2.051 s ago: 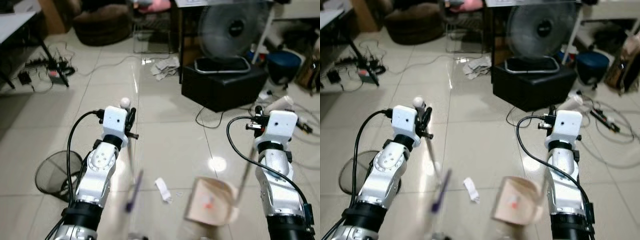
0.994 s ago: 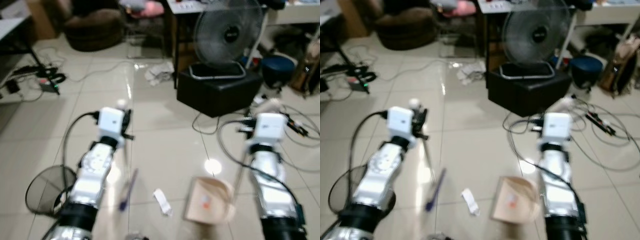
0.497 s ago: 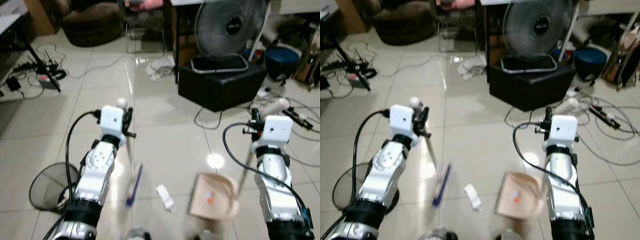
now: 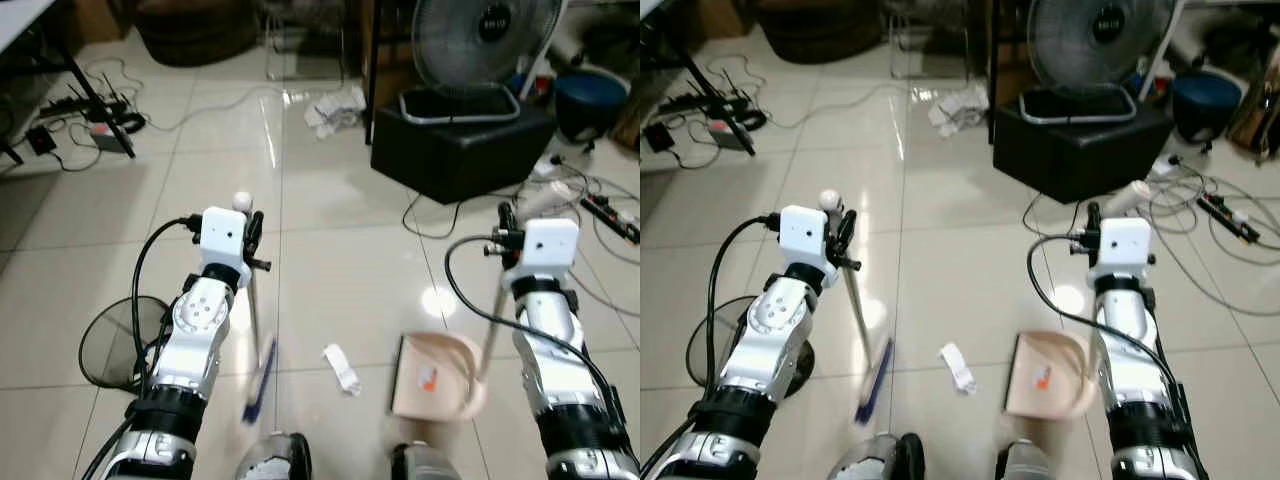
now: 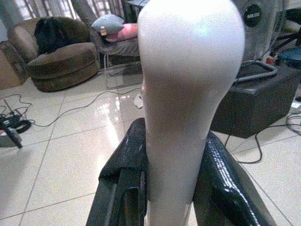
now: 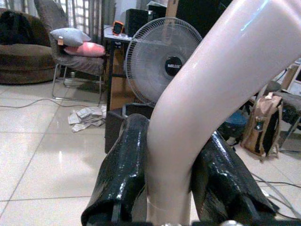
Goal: Sweep floor
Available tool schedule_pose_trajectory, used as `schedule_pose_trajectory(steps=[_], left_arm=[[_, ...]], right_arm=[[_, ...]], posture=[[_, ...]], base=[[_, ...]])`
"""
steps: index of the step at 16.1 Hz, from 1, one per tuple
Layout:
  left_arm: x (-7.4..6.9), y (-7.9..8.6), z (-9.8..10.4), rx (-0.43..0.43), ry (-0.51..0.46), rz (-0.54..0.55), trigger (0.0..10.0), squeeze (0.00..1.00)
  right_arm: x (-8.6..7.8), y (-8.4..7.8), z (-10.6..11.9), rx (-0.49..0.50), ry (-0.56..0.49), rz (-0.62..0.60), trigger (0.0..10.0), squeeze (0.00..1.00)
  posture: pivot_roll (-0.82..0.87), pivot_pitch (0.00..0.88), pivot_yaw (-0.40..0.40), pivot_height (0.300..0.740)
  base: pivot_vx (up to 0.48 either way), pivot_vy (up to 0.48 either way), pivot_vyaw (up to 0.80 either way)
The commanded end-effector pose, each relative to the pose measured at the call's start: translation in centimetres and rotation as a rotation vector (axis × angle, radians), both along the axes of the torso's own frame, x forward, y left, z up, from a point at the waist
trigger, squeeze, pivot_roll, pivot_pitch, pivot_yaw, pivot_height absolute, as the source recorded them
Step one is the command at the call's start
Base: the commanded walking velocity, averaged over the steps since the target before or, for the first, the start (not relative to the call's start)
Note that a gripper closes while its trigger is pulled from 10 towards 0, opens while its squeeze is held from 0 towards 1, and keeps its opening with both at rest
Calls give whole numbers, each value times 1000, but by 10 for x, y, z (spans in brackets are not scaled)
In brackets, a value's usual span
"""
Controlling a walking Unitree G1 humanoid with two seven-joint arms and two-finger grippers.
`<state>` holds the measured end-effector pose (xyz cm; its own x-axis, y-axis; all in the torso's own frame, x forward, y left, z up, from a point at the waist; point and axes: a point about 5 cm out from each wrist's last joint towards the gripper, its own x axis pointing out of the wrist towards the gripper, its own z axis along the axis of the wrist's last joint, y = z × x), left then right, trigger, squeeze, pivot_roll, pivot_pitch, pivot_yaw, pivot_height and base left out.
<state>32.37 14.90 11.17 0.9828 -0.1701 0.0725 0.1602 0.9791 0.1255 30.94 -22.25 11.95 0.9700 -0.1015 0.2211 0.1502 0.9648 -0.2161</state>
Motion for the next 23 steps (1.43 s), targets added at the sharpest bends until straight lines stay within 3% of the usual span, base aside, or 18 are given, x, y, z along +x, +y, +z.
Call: schedule_pose_trajectory(steps=[1,5,6,8,10,14,17,23], left_arm=[[5,2,8,11,-40,6,10000,0],[10,-2,8,16,-43,21,10000,0],[10,-3,8,16,-43,23,10000,0],[13,-9,4,25,-39,29,10000,0],[16,-13,2,28,-33,39,10000,0],[19,-23,-3,26,-23,37,10000,0],[21,-32,-4,-19,-13,30,10000,0],[25,-42,-8,-273,68,124,10000,0]], right_arm=[[8,15,7,-31,-48,73,10000,0],[22,57,-3,-103,-24,218,10000,0],[23,62,-4,-106,-22,234,10000,0],[22,94,-15,-141,-6,315,10000,0],[19,109,-22,-164,0,347,10000,0],[14,122,-29,-190,-2,383,10000,0],[14,127,-29,-151,-9,378,10000,0],[14,135,-29,-62,-9,368,10000,0]], posture=[[61,222,101,740],[78,237,101,740],[81,239,103,740],[87,240,103,740],[90,242,105,740],[93,244,108,740],[89,246,108,740],[82,250,108,740]], base=[[0,0,0],[0,0,0],[0,0,0],[0,0,0],[0,0,0],[0,0,0],[0,0,0],[0,0,0]])
